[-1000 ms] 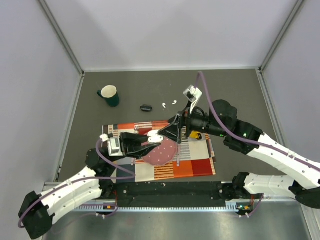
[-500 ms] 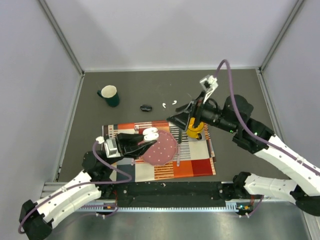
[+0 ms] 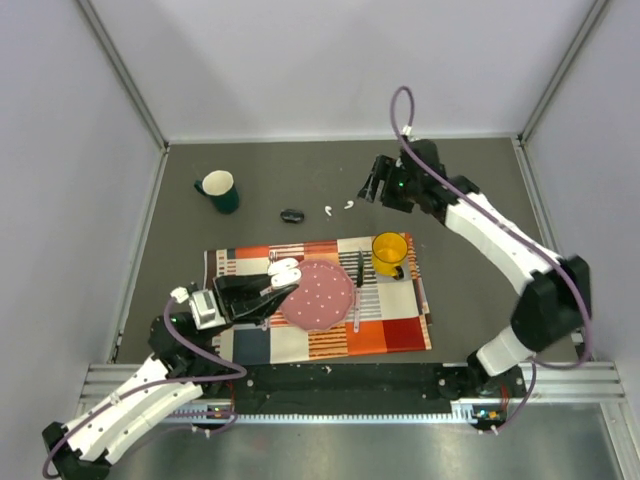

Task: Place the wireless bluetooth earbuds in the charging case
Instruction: Pick up the earbud from the center of the board.

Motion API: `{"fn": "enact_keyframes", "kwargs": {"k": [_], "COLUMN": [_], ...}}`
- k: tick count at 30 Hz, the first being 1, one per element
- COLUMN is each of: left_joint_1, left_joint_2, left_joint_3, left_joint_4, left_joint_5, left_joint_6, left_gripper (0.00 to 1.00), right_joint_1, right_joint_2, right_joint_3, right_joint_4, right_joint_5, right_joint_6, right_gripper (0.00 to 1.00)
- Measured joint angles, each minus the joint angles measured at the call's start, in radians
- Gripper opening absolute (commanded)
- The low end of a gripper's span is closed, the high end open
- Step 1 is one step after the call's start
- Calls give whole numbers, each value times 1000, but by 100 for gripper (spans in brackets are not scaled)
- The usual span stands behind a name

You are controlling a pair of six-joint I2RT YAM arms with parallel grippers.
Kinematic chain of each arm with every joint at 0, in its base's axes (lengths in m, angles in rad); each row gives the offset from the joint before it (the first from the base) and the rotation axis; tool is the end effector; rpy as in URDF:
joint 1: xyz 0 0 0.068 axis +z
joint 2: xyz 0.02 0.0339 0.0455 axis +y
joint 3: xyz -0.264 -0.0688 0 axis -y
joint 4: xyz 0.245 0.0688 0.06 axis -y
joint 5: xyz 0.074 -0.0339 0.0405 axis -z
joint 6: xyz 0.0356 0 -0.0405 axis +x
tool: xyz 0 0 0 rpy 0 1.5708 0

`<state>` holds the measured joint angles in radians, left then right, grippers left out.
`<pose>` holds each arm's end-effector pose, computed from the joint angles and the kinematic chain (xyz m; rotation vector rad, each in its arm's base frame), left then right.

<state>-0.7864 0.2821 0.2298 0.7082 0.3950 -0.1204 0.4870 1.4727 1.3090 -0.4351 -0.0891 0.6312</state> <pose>0.0602 -0.0797 0.2993 0.6722 0.7678 -1.0113 0.2955 0.1601 0.3338 0.1098 2.2593 0.7191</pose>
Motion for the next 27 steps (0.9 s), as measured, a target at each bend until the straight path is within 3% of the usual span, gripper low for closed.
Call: {"fn": "enact_keyframes", "kwargs": {"k": [7, 16, 27], "left_joint_1": [0, 0, 0], "left_joint_2": [-64, -94, -153], "left_joint_3": [0, 13, 13], "left_joint_4": [-103, -211, -263], "left_joint_5": [-32, -92, -133], "left_joint_6": [30, 58, 79], "left_gripper": [0, 0, 0], "right_joint_1": [10, 60, 66], "right_joint_2": [348, 591, 872], "right_joint_3": [288, 557, 823], "right_joint_4": [-158, -256, -374], "right_joint_5": [166, 313, 359], "right_joint_6": [62, 178, 268], "right_gripper": [73, 69, 61]}}
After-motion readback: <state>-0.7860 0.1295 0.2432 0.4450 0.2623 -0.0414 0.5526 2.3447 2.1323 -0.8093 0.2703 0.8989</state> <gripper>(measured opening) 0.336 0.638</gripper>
